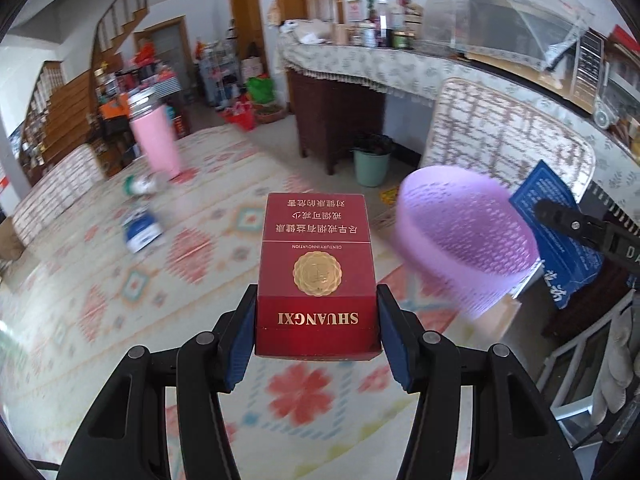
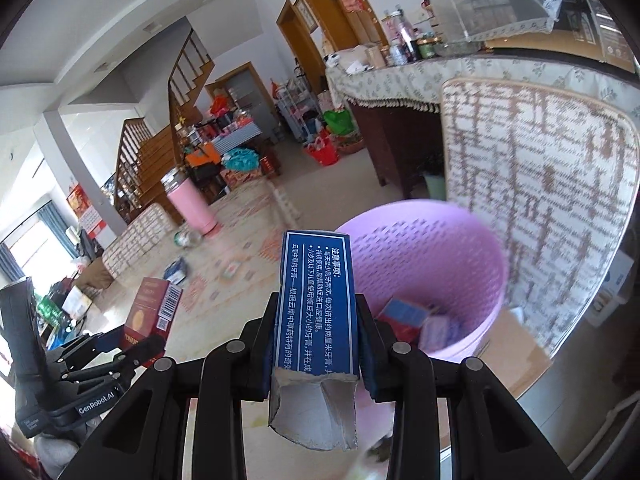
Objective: Collect trash
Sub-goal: 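Open both tools over the basket to drop the boxes inside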
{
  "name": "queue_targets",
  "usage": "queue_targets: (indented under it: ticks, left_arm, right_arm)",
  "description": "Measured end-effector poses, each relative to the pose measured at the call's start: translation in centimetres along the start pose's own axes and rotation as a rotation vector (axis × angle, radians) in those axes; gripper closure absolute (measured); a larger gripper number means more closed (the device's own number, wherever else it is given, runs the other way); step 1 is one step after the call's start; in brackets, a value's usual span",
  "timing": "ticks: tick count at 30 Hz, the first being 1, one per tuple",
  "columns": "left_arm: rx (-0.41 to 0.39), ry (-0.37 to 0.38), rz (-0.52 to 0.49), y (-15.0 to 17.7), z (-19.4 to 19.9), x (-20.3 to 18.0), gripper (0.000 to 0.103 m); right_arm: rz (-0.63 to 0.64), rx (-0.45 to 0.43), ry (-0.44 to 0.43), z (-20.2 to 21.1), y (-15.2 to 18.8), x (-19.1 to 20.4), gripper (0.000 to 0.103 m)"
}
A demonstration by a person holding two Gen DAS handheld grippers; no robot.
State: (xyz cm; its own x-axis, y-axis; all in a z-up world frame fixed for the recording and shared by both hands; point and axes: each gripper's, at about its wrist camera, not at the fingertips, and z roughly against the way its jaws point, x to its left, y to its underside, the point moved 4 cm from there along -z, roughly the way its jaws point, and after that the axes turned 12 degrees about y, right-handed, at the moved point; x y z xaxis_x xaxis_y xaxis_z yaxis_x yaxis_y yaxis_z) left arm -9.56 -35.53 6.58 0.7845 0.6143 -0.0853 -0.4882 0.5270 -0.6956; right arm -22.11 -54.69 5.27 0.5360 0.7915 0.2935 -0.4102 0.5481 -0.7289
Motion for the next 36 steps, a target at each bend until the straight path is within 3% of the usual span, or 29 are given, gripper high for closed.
queue_targets:
  ticks: [10, 16, 18, 20, 23, 36]
  left_arm:
    - [0.024, 0.189, 0.01, -6.8, -6.0, -4.1, 0.048]
    - [0.043, 0.271, 0.001, -8.5, -8.8, -5.3, 0.044]
    - [0.044, 0.265, -0.003, -8.6, -9.2, -5.4, 0.035]
    - [0.038, 0.263, -0.008, -8.5, -9.2, -5.4, 0.032]
    - [0.041, 0.26, -0.019, -7.9, -8.8, -5.3, 0.031]
    - [-0.01, 0.089, -0.01, -3.1, -3.0, -2.7, 0.024]
  right_arm:
    - [-0.057, 0.003, 0.034, -4.0, -3.9, -4.1, 0.067]
    - [-0.111, 0.035, 0.05, -7.3, -4.5, -5.4, 0.065]
    - [-0.132, 0.041, 0.052, -7.8, -4.5, -5.7, 0.063]
    - [-0.154, 0.042, 0.052, -8.0, -4.5, -6.0, 0.05]
    - [-0.152, 0.033, 0.06, -7.8, -4.3, -6.0, 0.049]
    - [-0.132, 0.015, 0.06, -4.1, -0.7, -3.5, 0.042]
